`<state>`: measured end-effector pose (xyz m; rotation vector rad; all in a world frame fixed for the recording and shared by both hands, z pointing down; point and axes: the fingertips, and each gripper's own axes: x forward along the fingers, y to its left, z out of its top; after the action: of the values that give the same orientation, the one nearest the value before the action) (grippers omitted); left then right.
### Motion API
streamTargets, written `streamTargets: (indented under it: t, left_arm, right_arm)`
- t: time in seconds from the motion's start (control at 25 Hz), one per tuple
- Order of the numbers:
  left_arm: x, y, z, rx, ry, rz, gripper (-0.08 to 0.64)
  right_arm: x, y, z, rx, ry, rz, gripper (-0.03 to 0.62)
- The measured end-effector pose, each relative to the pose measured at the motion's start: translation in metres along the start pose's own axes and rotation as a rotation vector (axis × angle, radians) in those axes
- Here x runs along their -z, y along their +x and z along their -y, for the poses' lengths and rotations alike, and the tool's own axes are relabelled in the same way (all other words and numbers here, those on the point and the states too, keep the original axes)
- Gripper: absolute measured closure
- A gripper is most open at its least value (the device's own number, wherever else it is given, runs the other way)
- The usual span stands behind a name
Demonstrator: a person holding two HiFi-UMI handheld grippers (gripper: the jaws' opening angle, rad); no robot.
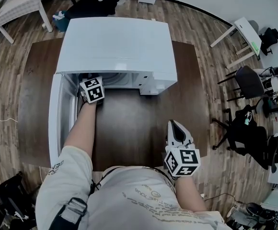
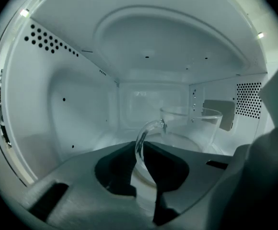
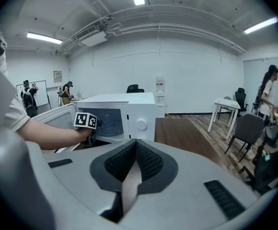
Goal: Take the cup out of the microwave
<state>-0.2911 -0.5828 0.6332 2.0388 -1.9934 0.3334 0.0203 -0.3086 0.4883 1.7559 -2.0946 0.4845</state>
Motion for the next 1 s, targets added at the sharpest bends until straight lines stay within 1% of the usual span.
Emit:
streamTargets:
  t: [0.08, 0.32, 0.44, 0.8, 1.0]
  left_arm:
    - [-0.001, -0.001, 0.001, 0.006, -0.007, 0.008, 0.506]
    - [-0.006, -0.011, 0.001, 0.021, -0.08, 0.025, 0.518]
    - [-0.008, -0.013, 0.002, 0.037, -0.092, 0.025, 0.52]
    - [0.007, -0.036, -0.002, 0.038, -0.176, 0.008, 0.522]
    - [0.008, -0.058, 0.0, 0.046, -0.189, 0.006, 0.522]
  right_arm:
    - [0.001, 0.001, -0.001, 0.0, -0.001, -0.003, 0.578]
    - [0.001, -0.001, -0.003, -0.007, -0.007, -0.003, 0.578]
    - [0.001, -0.002, -0.005, -0.01, -0.011, 0.0, 0.578]
    - [0.004, -0.008, -0.005, -0.011, -0.008, 0.007, 0.578]
    - [0.001, -0.013, -0.013, -0.029, -0.013, 0.024, 0.578]
